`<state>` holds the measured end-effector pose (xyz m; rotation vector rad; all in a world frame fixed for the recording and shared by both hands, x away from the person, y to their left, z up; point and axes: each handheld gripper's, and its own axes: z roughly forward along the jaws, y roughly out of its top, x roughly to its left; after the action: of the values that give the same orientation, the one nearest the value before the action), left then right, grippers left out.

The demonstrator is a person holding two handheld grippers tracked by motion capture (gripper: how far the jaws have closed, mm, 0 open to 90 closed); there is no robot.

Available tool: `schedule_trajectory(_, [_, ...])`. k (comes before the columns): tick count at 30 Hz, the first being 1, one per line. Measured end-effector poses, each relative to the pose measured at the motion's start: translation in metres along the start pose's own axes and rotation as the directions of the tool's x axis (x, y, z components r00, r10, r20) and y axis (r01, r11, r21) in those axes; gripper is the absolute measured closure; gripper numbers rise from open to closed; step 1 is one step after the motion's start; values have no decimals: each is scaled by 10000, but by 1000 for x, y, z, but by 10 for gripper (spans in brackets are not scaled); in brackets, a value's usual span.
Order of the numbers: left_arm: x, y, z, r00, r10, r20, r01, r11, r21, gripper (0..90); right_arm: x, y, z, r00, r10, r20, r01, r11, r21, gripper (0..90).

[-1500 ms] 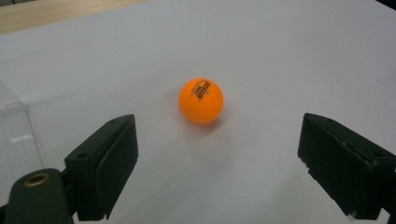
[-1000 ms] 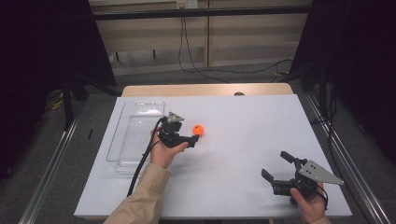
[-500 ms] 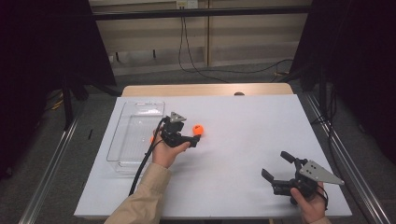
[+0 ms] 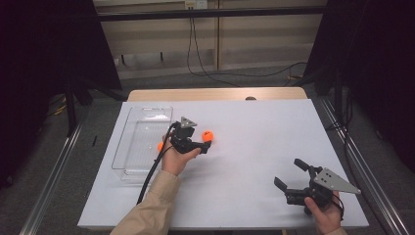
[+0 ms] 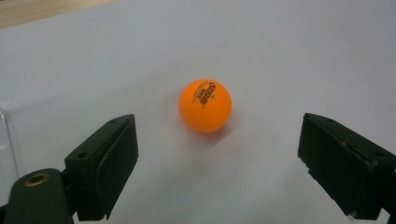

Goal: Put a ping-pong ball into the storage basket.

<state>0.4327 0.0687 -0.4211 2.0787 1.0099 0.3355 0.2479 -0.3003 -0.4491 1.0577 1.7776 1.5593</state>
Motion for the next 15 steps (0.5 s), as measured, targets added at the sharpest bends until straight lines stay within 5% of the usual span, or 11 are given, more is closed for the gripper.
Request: schedule_trajectory(15, [0, 1, 8, 10000, -86, -26, 86, 9999, -76, 123, -1, 0, 0, 10000, -4, 8, 4, 10000, -6, 21])
